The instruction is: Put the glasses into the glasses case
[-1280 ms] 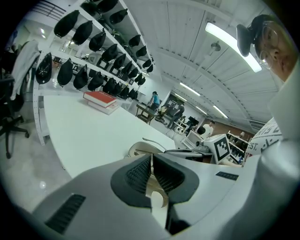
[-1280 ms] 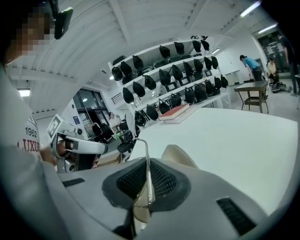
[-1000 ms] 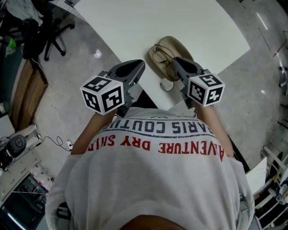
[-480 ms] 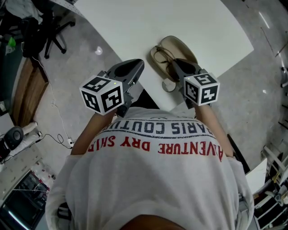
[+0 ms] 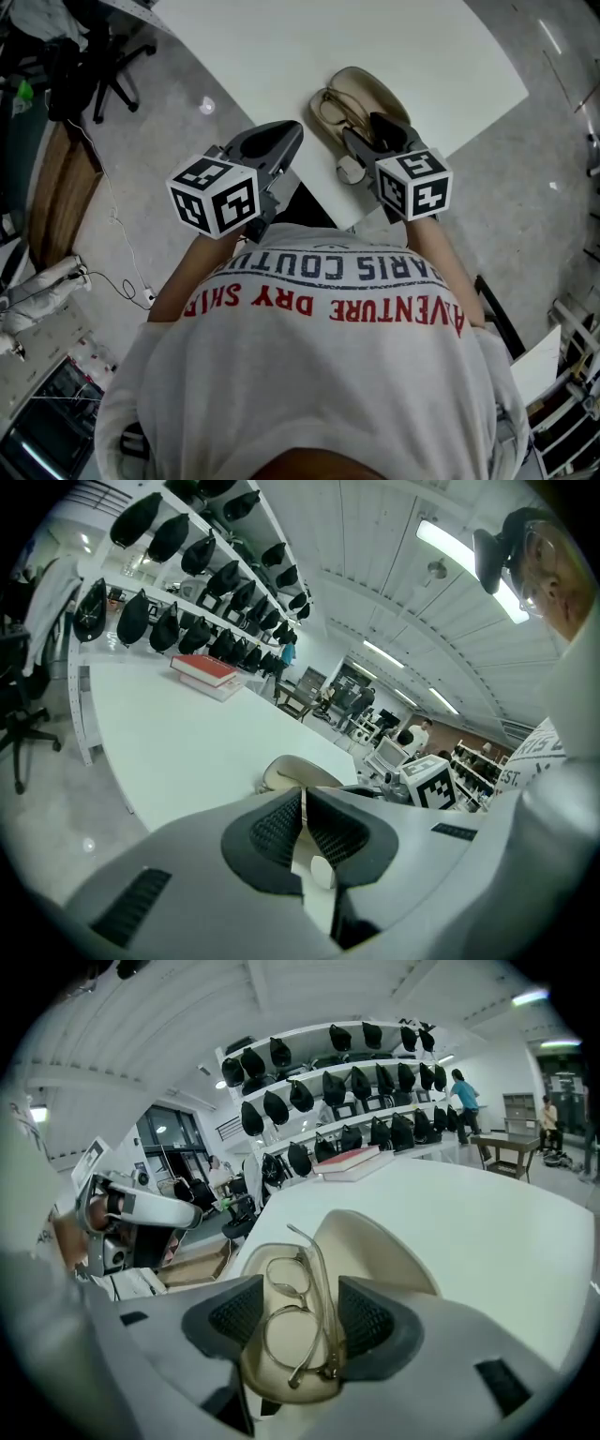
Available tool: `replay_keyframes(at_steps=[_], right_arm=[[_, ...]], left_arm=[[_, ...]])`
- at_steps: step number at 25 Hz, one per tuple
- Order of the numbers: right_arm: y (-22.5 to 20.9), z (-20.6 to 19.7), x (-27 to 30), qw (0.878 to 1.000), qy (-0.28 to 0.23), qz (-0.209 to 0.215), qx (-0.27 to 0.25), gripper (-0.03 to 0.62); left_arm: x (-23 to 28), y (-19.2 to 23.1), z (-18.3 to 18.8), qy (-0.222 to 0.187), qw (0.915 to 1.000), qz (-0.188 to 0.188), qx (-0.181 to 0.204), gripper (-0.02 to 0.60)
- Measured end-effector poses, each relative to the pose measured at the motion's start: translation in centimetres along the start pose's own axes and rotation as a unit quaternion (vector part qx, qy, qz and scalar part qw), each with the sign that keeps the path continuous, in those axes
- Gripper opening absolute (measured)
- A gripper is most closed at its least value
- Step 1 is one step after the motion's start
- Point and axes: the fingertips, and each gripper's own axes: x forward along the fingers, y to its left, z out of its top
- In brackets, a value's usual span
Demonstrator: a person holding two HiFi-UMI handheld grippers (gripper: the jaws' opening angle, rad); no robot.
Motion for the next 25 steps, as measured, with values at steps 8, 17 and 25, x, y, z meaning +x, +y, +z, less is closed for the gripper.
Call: replay_keyframes(at_steps=[8,17,25], right_arm=[[0.1,0.9,-4.0,0.999,-0.041,-0.010,-0.012,0.258],[2.7,3.8,-12.8,0.991,-0.110,0.041,-0.068,0.242],[7.0,5.0,-19.0,0.980,-0.135,0.075,-0.126,0.107]], left_arm=[[-0.7,-2.3,-0.3,-0.014,0.9998,-0.005,0.011,0.037],[-1.9,-8.0,0.2,-0.052,0.9972,-0.028,0.045,0.037],[-3.8,-13.8,1.1,-0.095,0.9894,-0.064,0.090,0.037]])
